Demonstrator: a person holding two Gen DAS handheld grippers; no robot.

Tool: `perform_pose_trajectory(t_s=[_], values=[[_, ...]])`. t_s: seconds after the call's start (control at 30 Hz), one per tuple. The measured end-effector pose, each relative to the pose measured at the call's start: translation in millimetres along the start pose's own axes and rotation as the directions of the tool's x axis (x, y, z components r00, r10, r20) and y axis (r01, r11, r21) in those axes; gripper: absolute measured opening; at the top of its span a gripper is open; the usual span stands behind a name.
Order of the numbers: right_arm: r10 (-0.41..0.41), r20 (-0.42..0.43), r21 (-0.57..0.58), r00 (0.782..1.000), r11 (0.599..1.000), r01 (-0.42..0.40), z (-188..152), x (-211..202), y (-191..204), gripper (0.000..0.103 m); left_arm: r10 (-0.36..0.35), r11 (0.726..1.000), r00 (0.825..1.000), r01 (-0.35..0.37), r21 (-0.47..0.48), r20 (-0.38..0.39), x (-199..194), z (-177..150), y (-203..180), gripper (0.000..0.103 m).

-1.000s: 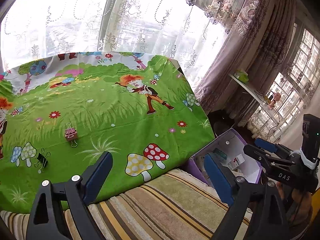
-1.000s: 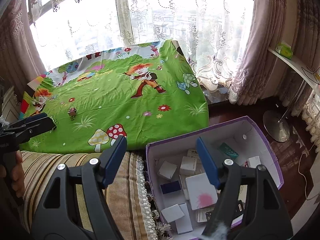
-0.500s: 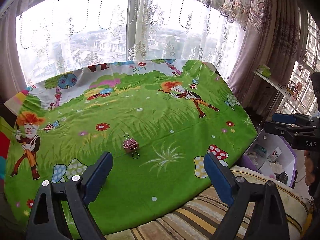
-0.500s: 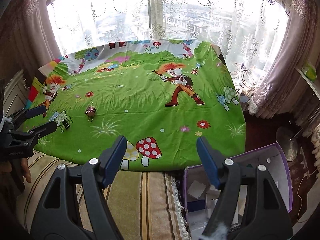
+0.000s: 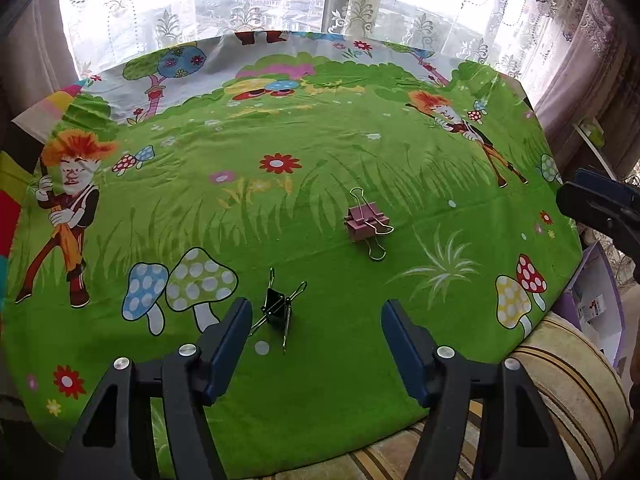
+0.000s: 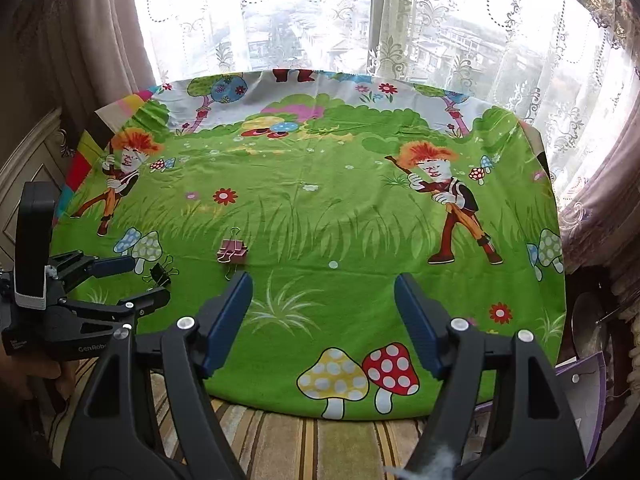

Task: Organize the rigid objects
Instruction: 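Move both tools back over the two binder clips on the bed, then grasp the black binder clip with left tool while right grasps pink clip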

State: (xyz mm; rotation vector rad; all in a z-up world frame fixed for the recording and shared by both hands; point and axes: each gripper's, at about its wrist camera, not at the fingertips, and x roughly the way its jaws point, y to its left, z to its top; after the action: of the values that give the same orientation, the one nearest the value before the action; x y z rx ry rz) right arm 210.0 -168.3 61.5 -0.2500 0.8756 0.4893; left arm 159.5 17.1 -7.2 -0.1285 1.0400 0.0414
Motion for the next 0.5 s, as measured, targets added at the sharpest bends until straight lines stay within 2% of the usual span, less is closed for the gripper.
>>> perform_pose_trajectory(t_s=[0.07,0.13,0.27,0.4,0.5], values=[[0.010,-0.026,-0.015,1.000,1.000,-0.011,4.8,17.5,9.7,0.076,0.017,1.000,1.000,-0.017,0.021,-0.022,7.7,0.8,-0.1,0.066],[0.020,-0.047,-0.023,0.999,1.000,-0.021,8.3,34.1,16.4,0.076,0.028,0.999,0.999,-0.027,0.034,-0.044,16.5,2.6,0.7,0.059],[0.031,-0.094,-0.003,0.995,1.000,-0.031,9.9,63.0,22.3,0.076,0.063,0.997,0.994,-0.059,0.042,-0.086,34.6,4.2,5.4,0.035],[0.049,-0.117,-0.008,0.992,0.999,-0.051,9.2,79.8,30.9,0.076,0.047,0.999,0.995,-0.046,0.015,-0.082,40.8,2.1,13.3,0.019],[0.064,-0.121,-0.015,0.991,0.998,-0.067,10.3,89.5,41.3,0.076,0.042,0.999,0.997,-0.043,-0.023,-0.061,37.5,-1.7,19.7,0.019]])
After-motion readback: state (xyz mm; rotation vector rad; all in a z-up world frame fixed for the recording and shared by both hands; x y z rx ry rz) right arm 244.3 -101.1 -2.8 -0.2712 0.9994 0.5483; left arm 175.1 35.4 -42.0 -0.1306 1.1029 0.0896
